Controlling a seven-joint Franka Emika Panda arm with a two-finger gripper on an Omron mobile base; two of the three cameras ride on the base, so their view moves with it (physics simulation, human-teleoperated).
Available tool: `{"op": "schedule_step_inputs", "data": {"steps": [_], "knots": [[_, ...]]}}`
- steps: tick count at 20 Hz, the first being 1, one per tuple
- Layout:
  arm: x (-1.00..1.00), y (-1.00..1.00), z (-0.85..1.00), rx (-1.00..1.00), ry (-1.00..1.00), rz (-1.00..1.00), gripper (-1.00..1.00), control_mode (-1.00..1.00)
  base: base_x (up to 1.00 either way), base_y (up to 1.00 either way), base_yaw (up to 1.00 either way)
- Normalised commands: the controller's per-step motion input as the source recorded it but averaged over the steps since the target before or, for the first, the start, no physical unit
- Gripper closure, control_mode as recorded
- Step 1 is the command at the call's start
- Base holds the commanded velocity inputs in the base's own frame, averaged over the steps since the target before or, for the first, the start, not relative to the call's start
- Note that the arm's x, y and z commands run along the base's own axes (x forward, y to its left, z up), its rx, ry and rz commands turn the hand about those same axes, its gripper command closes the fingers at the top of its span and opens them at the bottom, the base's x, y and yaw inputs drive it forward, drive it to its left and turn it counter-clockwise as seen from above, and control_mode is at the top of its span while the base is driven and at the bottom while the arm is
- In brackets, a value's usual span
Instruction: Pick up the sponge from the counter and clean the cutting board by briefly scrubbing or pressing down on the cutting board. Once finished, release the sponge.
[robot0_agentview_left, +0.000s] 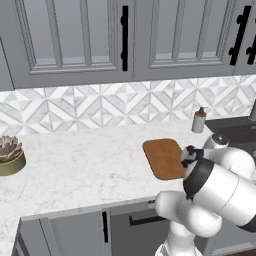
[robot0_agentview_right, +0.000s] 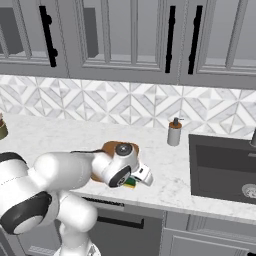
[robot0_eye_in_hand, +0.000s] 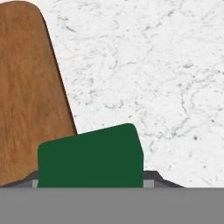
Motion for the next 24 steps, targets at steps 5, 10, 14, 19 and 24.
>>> {"op": "schedule_step_inputs", "data": {"steps": [5,10,14,19,24], "knots": [[0.13,-0.48,0.06,0.01,0.05,0.00,1.00,-1.00,0.00,0.00,0.00],[0.04,-0.55,0.06,0.06,0.00,0.00,1.00,-1.00,0.00,0.00,0.00],[0.53,-0.74,0.00,0.11,0.00,0.04,1.00,-1.00,0.00,0.00,0.00],[0.31,-0.34,0.00,0.03,0.00,0.02,1.00,-1.00,0.00,0.00,0.00],[0.19,-0.01,-0.08,0.00,0.00,0.00,-1.00,-1.00,0.00,0.00,0.00]]}}
